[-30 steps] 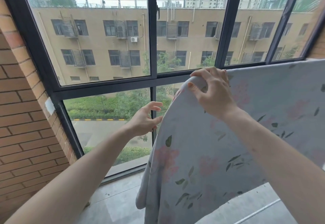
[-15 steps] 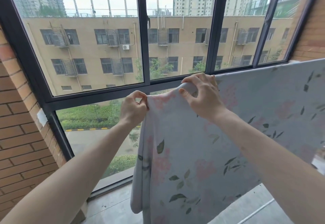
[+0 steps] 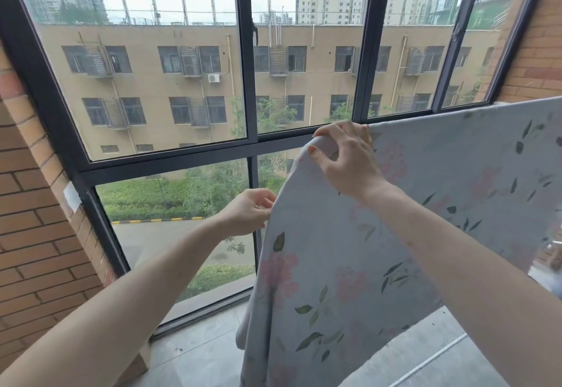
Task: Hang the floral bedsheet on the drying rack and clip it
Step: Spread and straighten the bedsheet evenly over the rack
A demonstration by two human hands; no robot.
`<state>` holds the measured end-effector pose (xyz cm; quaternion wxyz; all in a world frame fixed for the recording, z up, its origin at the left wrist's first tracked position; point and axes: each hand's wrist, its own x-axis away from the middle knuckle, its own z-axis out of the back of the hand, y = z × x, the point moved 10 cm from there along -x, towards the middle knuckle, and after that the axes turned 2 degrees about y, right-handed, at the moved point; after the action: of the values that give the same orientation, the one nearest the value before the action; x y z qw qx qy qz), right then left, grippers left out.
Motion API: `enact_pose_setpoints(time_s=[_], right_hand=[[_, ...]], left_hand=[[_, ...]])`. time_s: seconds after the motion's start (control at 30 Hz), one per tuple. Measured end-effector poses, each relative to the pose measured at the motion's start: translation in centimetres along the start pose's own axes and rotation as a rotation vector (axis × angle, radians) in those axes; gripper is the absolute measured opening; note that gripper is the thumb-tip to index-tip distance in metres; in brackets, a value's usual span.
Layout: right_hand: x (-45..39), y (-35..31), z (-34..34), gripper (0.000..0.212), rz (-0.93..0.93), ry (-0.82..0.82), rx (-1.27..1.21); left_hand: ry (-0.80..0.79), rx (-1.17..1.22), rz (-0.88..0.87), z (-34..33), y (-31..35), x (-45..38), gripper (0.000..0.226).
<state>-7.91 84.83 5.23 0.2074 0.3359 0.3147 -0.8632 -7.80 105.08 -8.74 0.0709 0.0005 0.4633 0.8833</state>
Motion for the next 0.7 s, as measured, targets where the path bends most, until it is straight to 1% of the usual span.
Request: enact_pose_setpoints(time_s=[0.03,0.1,0.17,0.3,0.43,0.53,0.63,0.7], right_hand=[[0.1,0.0,-0.1,0.03,-0.002,-0.004,0.001],[0.2,-0.3,-0.2,0.03,-0.003,-0.001,-0.004],[0.3,-0.5,-0.2,0.029,0.008,0.02,-0.007],[0.4,-0.6,-0.2,0.027,0.006,0.027,-0.018],[0.4,-0.8,-0.1,0.028,0.009,0.017,-0.013],[0.4,-0.7,0.0,0.029,-0.002,0.005,-0.004],[0.3,-0.6,-0.1,0.029,-0.016,-0.004,0.006],[0.3,-0.7,-0.3,0.03,-0.024,-0.01,0.006]], left_hand=[[0.046,0.022,-0.01,0.5,0.3,0.3,0.006],[0.109,0.133,-0.021,1.4,0.5,0.8,0.012],[0.102,0.193,-0.031,1.3,0.9,1.2,0.02],[0.146,-0.019,-0.116,1.4,1.9,1.8,0.02],[0.174,-0.077,-0.105,2.3,1.2,2.4,0.016],[0.158,-0.104,-0.099,2.6,0.6,3.0,0.01],[0.12,-0.225,-0.132,1.7,0.3,3.7,0.009],[0.147,-0.3,-0.151,1.7,0.1,3.8,0.009]])
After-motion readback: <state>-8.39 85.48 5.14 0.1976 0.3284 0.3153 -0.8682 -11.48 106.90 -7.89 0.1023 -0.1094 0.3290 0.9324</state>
